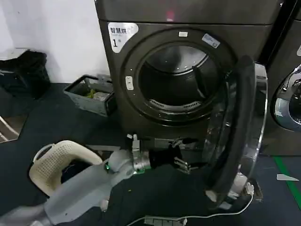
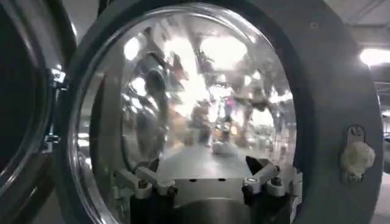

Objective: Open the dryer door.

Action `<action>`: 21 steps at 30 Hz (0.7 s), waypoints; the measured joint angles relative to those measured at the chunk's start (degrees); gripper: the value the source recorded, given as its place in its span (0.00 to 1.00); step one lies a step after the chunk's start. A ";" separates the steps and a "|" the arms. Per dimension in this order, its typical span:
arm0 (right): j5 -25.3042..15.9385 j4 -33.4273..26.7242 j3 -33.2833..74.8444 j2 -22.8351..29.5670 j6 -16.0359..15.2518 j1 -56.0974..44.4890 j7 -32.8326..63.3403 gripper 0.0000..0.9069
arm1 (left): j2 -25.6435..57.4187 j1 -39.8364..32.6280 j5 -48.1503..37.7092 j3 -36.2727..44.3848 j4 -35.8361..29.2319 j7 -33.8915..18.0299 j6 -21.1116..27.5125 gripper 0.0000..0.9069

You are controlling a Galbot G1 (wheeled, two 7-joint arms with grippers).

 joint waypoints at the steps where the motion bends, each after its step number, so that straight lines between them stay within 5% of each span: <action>1: 0.00 -0.10 0.67 -0.20 -0.62 -0.04 0.33 1.00 | -0.85 -0.31 -0.20 0.37 0.59 -0.19 -0.07 1.00; 21: 1.66 0.12 7.54 -1.35 -1.05 -4.27 -2.13 1.00 | -14.78 -6.69 3.40 4.87 12.31 -5.30 -4.63 1.00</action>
